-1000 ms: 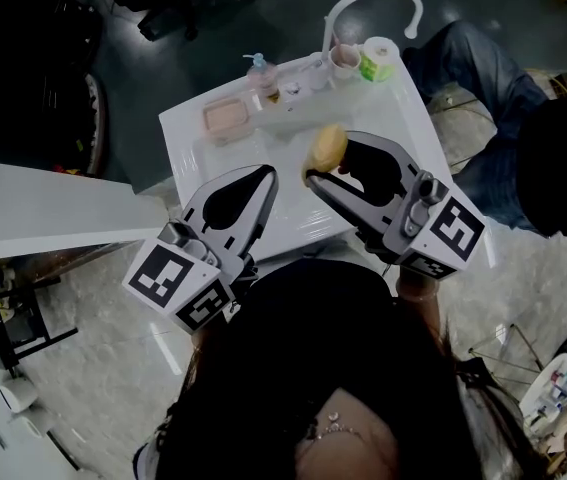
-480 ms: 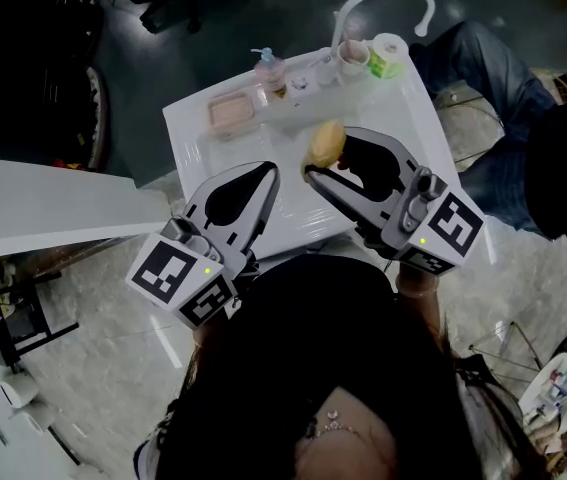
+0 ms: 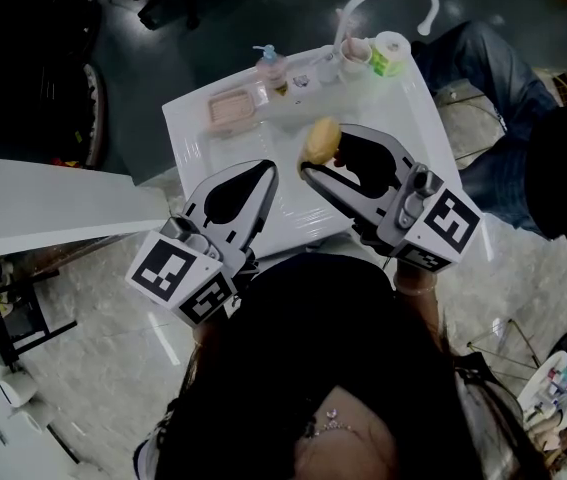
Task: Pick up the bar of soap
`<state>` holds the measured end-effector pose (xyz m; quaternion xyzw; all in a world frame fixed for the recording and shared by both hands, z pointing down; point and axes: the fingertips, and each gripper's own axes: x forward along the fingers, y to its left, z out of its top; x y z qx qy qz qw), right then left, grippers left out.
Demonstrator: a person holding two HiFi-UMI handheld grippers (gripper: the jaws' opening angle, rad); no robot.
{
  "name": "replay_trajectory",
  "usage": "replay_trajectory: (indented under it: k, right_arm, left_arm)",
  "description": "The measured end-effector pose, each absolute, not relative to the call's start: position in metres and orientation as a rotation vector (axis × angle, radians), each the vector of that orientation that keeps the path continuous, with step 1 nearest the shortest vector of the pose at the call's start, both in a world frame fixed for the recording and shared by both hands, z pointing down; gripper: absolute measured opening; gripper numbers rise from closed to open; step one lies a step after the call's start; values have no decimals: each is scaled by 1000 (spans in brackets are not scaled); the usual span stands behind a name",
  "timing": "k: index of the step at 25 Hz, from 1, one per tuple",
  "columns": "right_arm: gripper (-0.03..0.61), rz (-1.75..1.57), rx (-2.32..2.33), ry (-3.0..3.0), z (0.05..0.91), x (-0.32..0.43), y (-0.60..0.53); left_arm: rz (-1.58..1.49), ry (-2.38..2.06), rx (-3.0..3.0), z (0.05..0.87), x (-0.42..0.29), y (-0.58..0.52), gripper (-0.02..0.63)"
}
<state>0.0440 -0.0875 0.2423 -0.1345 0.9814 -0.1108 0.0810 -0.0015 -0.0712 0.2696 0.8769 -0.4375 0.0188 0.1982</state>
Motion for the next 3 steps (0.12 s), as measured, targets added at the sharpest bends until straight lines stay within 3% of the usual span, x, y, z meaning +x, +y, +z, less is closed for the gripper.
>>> replay_trajectory:
  k: [3]
  right_arm:
    - [186,-330,-404,2941,244,41,-88]
  left_arm:
    - [61,-1234,2454,270,-5,-71,8]
